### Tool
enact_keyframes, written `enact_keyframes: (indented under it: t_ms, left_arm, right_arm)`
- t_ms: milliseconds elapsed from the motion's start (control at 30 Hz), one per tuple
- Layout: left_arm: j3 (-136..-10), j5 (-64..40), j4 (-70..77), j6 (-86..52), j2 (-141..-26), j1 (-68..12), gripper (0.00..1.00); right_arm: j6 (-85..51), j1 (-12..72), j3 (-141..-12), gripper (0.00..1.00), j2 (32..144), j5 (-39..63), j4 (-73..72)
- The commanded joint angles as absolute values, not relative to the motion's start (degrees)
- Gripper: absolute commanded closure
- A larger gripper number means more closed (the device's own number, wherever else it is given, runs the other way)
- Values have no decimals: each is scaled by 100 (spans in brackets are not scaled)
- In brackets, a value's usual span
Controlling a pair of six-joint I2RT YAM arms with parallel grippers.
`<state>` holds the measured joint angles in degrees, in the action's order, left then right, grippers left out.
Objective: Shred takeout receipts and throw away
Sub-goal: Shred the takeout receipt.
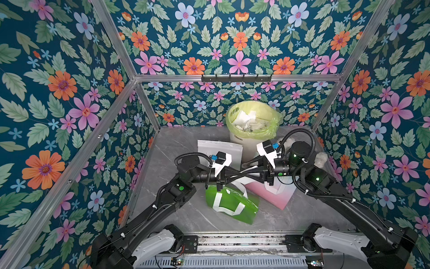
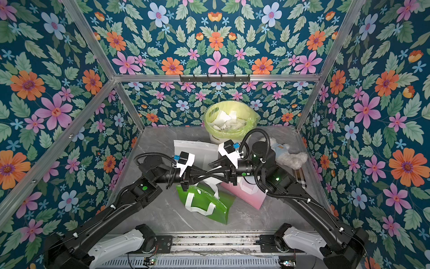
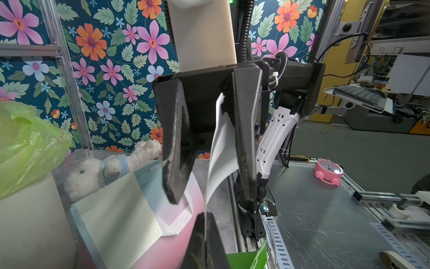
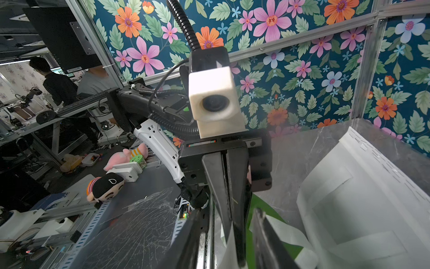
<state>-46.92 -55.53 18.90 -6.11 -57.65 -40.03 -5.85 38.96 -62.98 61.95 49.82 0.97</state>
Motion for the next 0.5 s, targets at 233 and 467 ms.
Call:
enact_keyframes:
  t_ms: [233, 467]
  left_arm:
    - [-4654, -4941, 2186, -605, -5676, -3998, 100]
    - [-4232, -3274, 3287, -816, -5406, -3998, 100]
  right_arm:
    - [-810, 4040, -6245, 100, 6241, 4734, -259]
    - [-1883, 4284, -6470, 100, 6630, 1937, -431]
